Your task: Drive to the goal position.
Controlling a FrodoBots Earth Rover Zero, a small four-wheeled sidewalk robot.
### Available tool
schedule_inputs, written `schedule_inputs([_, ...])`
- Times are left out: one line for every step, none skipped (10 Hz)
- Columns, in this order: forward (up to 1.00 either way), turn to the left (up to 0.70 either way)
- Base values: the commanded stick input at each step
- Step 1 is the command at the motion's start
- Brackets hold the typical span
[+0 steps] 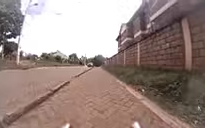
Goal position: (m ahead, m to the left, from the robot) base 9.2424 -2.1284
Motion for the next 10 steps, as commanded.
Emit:
schedule_inputs([0.5, 0.0])
schedule_inputs([0.5, 0.0])
schedule_inputs([0.5, 0.0])
schedule_inputs([0.5, 0.0])
schedule_inputs([0.5, 0.0])
schedule_inputs([0.5, 0.0])
schedule_inputs([0.5, 0.0])
schedule_inputs([0.5, 0.0])
schedule_inputs([0.5, 0.0])
schedule_inputs([0.5, 0.0])
